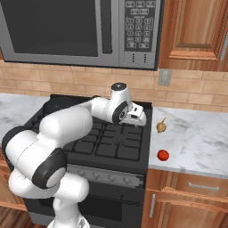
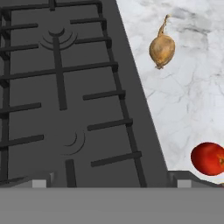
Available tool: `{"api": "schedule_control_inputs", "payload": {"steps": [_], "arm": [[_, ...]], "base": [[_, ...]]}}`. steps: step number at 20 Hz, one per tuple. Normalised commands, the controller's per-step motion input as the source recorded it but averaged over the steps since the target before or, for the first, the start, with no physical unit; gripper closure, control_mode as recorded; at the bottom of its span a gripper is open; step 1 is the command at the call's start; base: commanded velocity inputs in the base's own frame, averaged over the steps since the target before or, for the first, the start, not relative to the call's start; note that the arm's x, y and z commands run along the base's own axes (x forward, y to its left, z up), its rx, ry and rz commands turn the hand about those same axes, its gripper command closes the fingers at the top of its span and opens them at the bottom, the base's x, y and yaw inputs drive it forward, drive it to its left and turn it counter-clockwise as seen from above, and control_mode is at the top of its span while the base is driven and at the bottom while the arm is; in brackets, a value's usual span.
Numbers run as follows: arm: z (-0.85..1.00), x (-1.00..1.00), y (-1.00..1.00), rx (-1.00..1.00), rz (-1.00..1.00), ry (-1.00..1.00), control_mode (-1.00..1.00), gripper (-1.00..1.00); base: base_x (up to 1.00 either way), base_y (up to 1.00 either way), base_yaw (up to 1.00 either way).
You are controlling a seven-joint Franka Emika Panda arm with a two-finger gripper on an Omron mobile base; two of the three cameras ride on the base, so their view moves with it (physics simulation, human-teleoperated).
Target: Place the pan on the rear left burner on the stove. Then place the tomato and the onion in the pan and turn on the rear left burner.
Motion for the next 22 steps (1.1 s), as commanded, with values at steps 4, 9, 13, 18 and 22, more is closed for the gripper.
{"api": "schedule_control_inputs", "payload": {"steps": [4, 9, 13, 18, 22], "arm": [[0.0, 0.01, -0.45, 0.02, -0.05, 0.0, -1.0, -1.0], [0.0, 0.0, -0.4, 0.0, 0.0, -0.03, -1.0, -1.0], [0.0, 0.03, -0.41, 0.0, 0.0, -0.03, -1.0, -1.0], [0.0, 0.26, -0.38, 0.01, 0.0, -0.01, -1.0, -1.0], [0.0, 0.4, -0.29, 0.02, 0.0, 0.0, -1.0, -1.0]], "base": [[0.0, 0.0, 0.0], [0.0, 0.0, 0.0], [0.0, 0.0, 0.0], [0.0, 0.0, 0.0], [0.0, 0.0, 0.0]]}}
